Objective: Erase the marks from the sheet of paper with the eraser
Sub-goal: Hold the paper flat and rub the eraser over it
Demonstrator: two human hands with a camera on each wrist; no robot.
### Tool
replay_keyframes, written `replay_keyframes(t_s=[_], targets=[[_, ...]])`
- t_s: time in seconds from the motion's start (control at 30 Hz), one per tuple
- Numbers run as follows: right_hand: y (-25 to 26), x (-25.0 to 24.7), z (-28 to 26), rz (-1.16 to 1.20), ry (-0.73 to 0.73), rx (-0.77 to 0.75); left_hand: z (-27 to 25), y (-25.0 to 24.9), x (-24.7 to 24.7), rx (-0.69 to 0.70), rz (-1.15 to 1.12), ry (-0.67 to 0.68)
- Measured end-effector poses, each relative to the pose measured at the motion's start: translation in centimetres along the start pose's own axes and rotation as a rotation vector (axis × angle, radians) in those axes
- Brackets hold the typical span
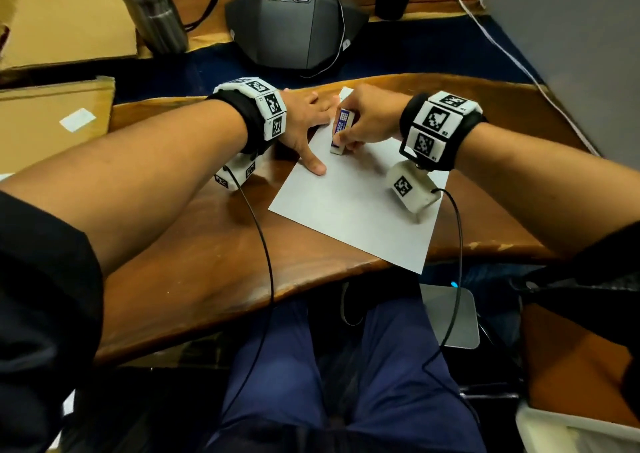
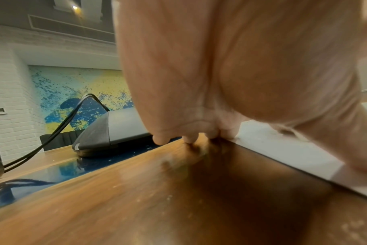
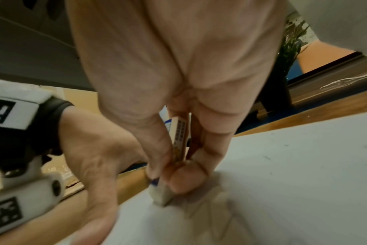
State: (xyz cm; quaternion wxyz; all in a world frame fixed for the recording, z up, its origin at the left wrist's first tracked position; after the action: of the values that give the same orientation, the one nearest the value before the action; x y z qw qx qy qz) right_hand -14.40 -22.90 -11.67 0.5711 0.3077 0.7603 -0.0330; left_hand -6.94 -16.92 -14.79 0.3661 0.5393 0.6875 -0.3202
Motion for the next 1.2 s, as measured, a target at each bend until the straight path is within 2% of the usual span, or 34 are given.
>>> replay_keyframes(t_s=[0.03,0.17,0.3,0.4,0.6,0.67,0.7,0.8,0.87,1.03,1.2], targets=[[-0.5,-0.2,-0.1,0.031,-0.001,0.011,0.0,0.0,0.0,0.001,0.002,-0.002],[-3.5,-2.9,-0.7,0.031,-0.163,0.113,-0.8,-0.5,-0.4,0.004,-0.032,-0.041],[-5.5,-2.0,-2.7,0.055,-0.079,0.137,-0.9,-0.8,-1.0,-0.025,-0.049,-0.115],[-5.9,-1.6,-3.8,0.037,-0.105,0.135,-1.7,-0.6,-1.3,-0.051,-0.110,-0.182],[-6.5,-0.9,-5.1,0.046,-0.205,0.171,-5.4,-2.9,-3.2,-0.134,-0.071,-0.451],[-6.3,-0.7,-5.4,0.061,-0.252,0.187,-7.3,-4.5,-3.1,-0.182,-0.133,-0.523],[-6.1,-0.6,-5.6,0.063,-0.268,0.188,-7.8,-5.1,-2.3,-0.207,-0.189,-0.504],[-5.5,-0.5,-5.8,0.050,-0.276,0.187,-7.8,-6.3,1.8,-0.226,-0.293,-0.300],[-5.2,-1.0,-5.4,0.046,-0.263,0.194,-8.0,-6.2,3.3,-0.217,-0.325,-0.220],[-3.2,-1.4,-4.1,0.188,-0.191,0.154,-7.7,-5.3,4.0,-0.200,-0.405,-0.109],[-3.3,-0.2,-2.6,0.217,-0.183,0.211,-6.9,-5.2,4.1,-0.177,-0.384,-0.040]])
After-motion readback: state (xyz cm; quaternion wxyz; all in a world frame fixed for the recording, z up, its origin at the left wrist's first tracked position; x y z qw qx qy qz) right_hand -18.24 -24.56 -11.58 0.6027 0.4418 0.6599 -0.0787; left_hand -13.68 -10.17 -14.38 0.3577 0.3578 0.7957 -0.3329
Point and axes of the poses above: each hand's wrist, its own z-axis towards the middle knuckle, its own x-axis out of the palm, y = z × x, the point moved 9 cm from there along z, towards the middle knuckle, and after that the axes turned 9 degrees about -z, right-handed, at the moved point
